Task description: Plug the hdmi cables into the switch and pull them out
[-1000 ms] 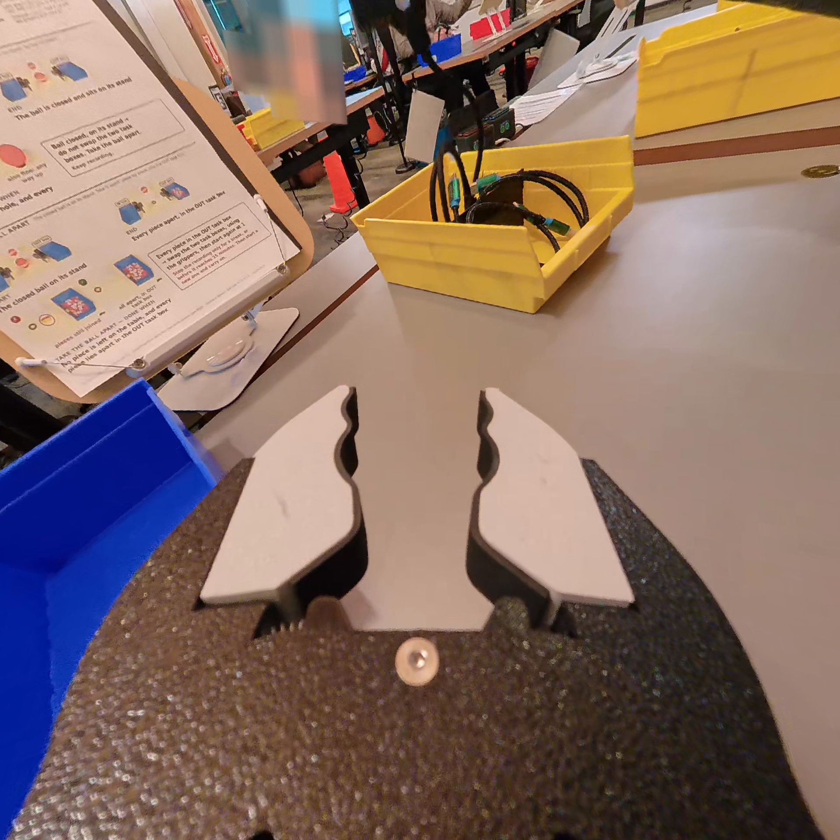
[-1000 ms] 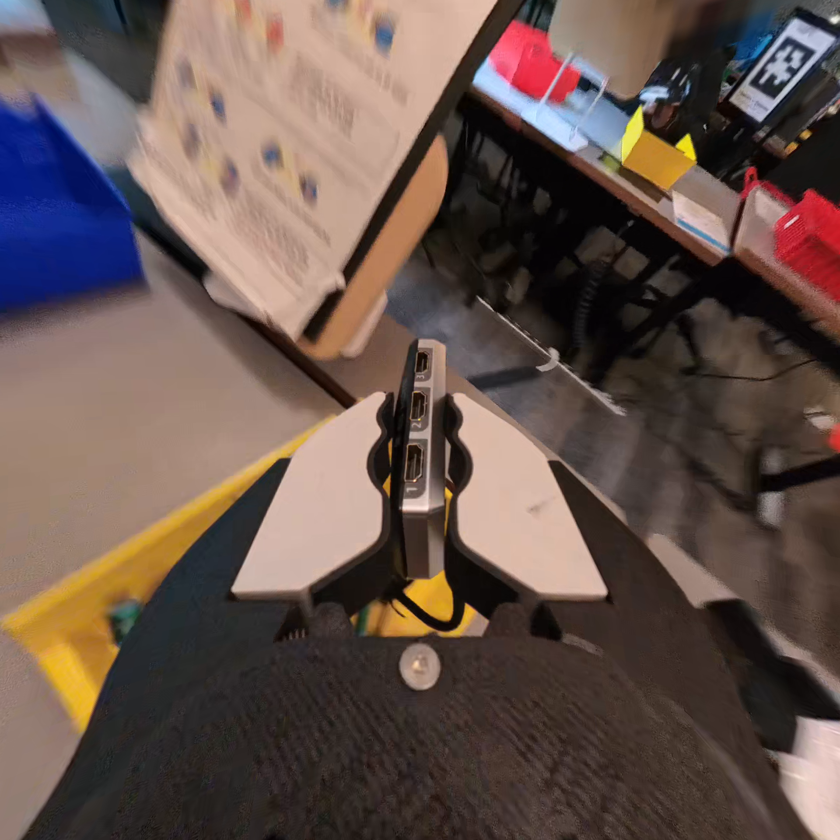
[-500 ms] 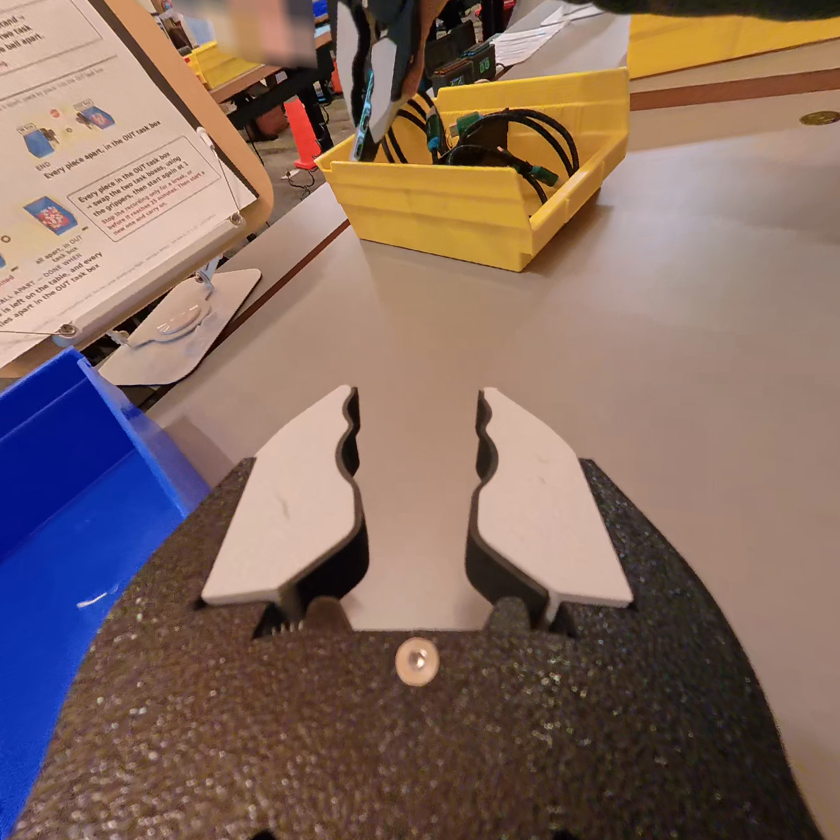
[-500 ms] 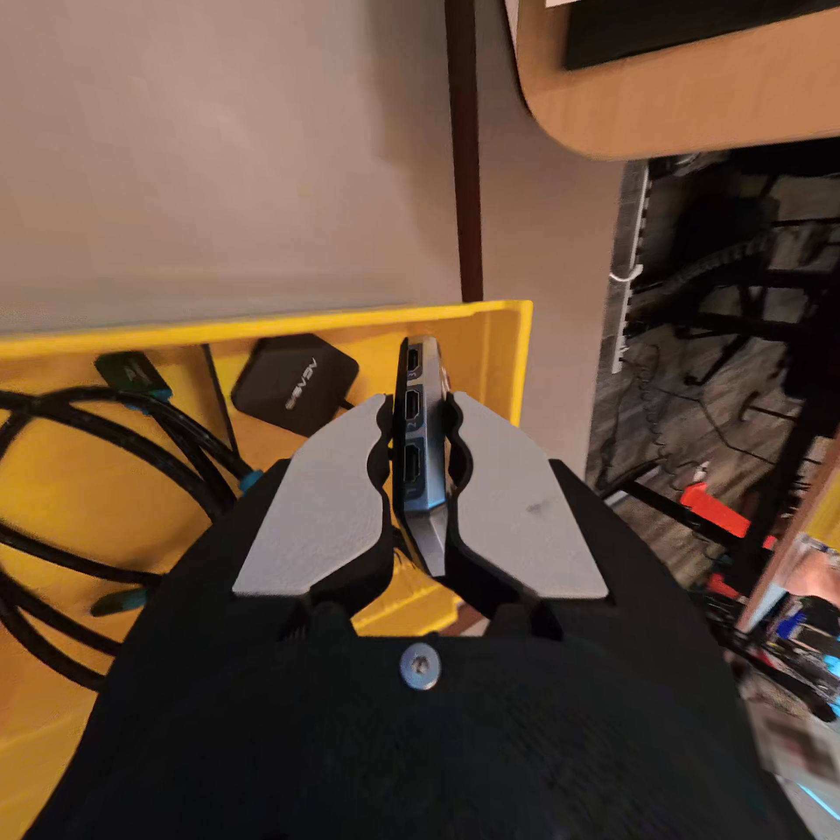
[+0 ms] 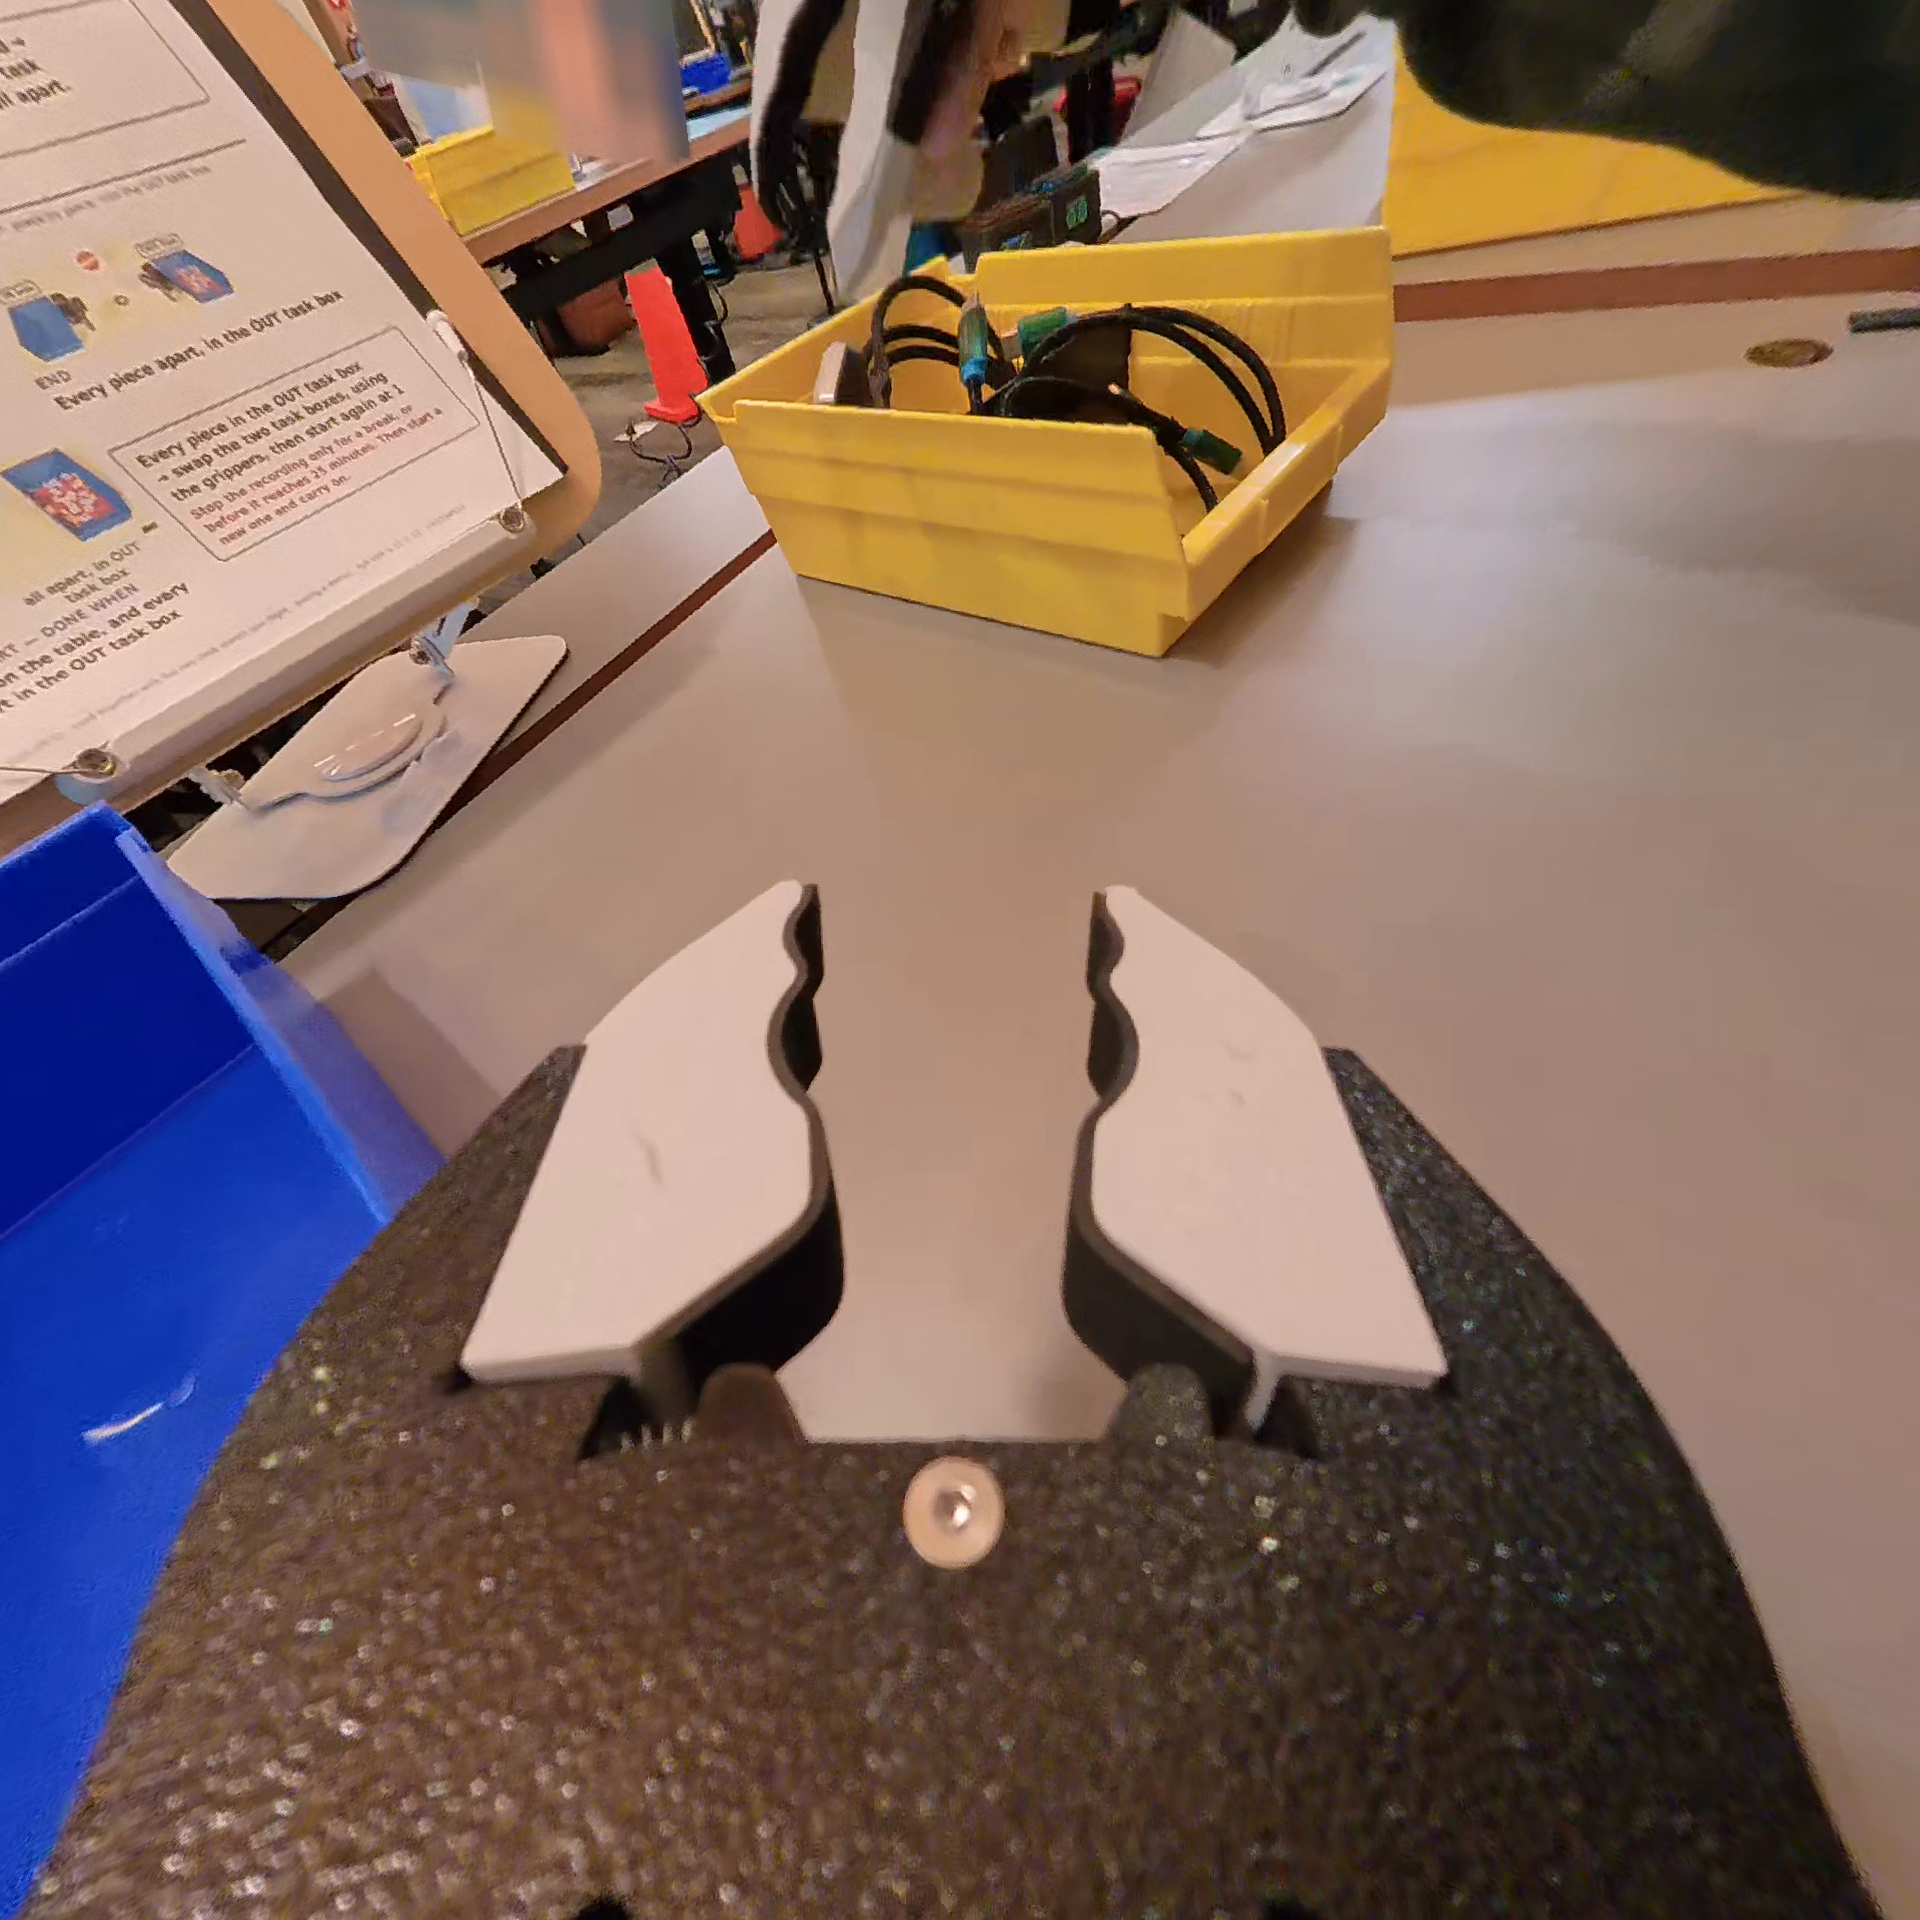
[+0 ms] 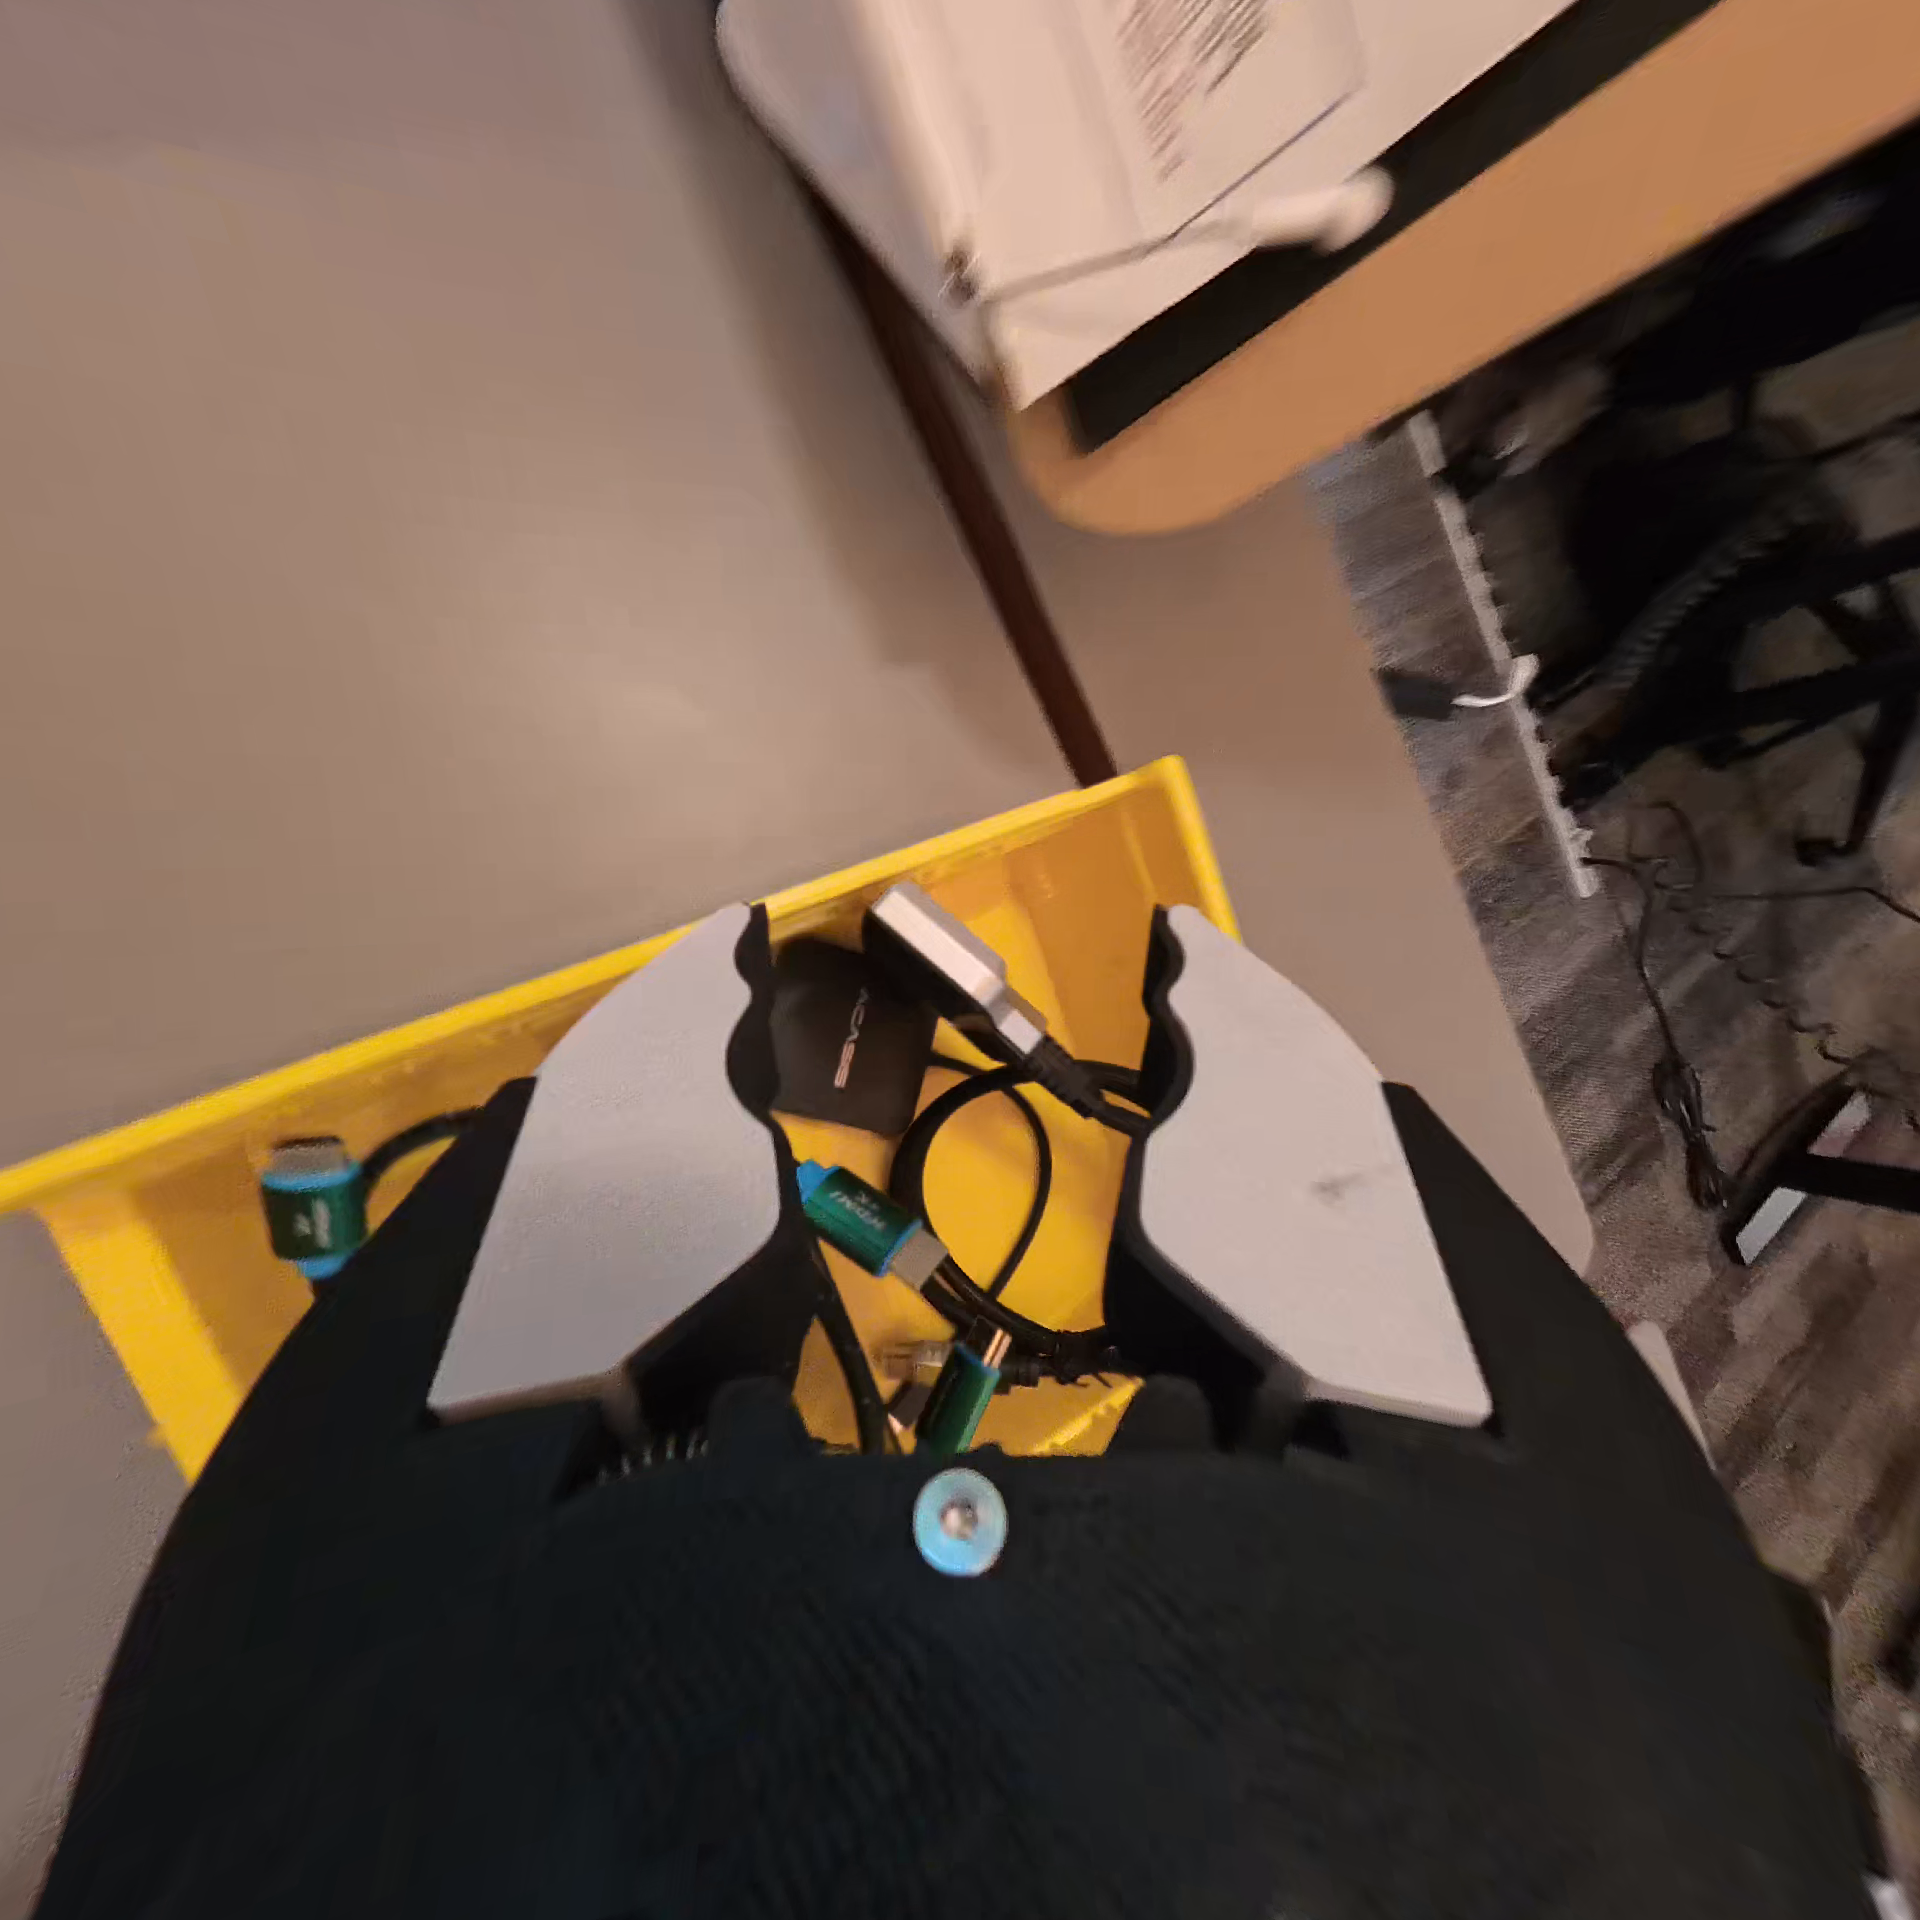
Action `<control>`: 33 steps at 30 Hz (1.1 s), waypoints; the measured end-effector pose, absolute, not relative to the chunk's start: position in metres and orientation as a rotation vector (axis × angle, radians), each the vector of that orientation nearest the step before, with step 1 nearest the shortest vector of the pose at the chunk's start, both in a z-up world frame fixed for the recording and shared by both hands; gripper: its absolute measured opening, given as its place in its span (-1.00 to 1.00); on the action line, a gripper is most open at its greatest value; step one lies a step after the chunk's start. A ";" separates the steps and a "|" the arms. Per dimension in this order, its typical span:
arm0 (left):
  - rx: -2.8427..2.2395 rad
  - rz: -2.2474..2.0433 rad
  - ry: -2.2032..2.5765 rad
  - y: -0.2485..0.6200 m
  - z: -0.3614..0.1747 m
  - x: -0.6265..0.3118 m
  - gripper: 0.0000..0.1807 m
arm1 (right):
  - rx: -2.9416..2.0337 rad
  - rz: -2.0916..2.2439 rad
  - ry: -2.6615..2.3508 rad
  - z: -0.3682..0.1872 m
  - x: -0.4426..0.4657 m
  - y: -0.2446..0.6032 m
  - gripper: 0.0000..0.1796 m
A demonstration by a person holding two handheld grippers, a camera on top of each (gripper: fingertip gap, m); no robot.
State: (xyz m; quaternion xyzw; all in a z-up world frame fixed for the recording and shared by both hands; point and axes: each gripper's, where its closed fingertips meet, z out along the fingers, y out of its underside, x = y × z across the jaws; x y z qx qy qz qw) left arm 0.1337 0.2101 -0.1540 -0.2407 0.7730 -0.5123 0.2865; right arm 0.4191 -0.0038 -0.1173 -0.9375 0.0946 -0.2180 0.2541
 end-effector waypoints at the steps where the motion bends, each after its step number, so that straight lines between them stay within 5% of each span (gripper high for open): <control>1: -0.647 -1.376 2.060 0.208 -0.153 0.134 -0.46 | -2.468 -0.649 0.312 -0.101 0.415 -0.007 -0.22; 6: -0.663 -1.339 2.055 0.199 -0.153 0.137 -0.41 | -1.981 -0.778 0.518 -0.050 0.343 -0.040 -0.08; 21: -1.200 -1.616 1.864 0.081 -0.144 0.196 -0.25 | -1.380 -0.963 1.022 -0.091 0.266 -0.214 -0.07; 29: -1.226 -1.107 2.111 0.000 -0.171 0.273 0.05 | -1.440 -0.989 1.020 -0.098 0.267 -0.222 -0.10; 33: -1.304 -0.897 2.112 0.003 -0.196 0.312 -0.02 | -1.360 -0.964 1.028 -0.089 0.263 -0.232 -0.15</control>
